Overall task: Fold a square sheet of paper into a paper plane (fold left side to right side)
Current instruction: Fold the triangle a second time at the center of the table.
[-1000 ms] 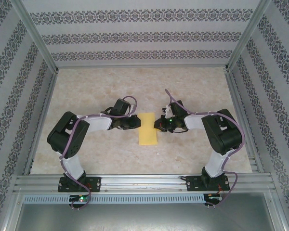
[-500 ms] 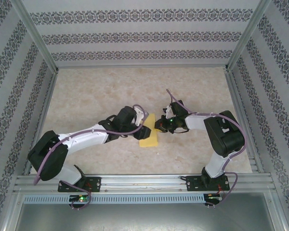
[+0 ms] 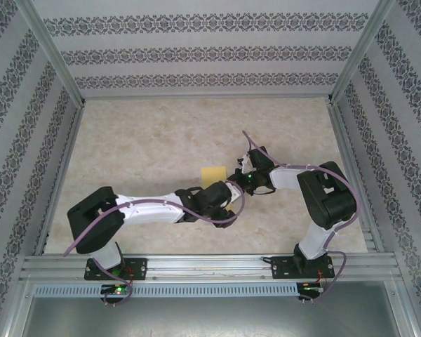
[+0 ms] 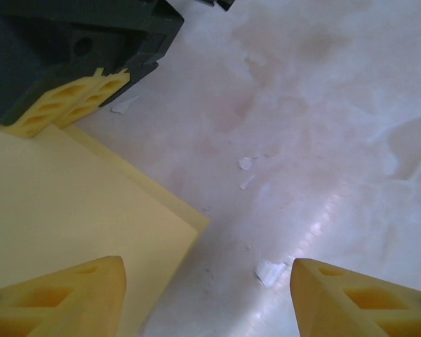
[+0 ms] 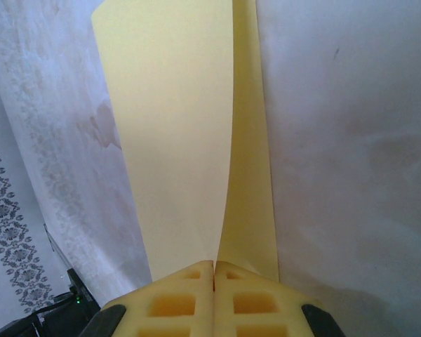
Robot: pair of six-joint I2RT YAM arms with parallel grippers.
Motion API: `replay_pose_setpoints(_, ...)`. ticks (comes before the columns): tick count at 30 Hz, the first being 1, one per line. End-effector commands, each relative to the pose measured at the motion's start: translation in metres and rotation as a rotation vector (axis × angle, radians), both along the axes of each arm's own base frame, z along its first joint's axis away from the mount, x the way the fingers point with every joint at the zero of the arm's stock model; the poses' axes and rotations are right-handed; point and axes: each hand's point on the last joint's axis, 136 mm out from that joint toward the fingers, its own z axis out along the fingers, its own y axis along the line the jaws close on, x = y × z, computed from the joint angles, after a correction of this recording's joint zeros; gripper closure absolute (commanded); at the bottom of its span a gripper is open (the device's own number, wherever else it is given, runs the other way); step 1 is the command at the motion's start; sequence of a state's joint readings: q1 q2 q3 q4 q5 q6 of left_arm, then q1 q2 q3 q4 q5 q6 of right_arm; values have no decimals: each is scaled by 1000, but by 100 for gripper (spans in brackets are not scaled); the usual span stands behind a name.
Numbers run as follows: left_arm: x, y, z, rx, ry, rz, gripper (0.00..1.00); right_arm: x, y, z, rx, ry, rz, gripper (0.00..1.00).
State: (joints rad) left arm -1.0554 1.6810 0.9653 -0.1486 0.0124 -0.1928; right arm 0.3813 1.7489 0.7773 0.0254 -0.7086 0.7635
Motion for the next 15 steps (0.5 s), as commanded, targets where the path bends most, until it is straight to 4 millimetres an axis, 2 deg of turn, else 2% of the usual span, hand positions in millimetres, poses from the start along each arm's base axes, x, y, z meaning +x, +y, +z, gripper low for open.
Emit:
replay_pose_setpoints(1, 12, 7, -6, 124, -90, 16, 34, 7, 0, 14, 21, -14, -11, 100)
replay_pose_setpoints(6, 21, 8, -11, 175, -119, 43, 37, 6, -1, 12, 16, -11, -13, 100)
replay_pose_setpoints(9, 24, 7, -13, 178, -122, 49, 46, 6, -1, 12, 16, -9, -14, 100)
replay_pose_setpoints(15, 22, 2, -6, 137, -124, 41, 69, 7, -1, 11, 12, -9, -14, 100)
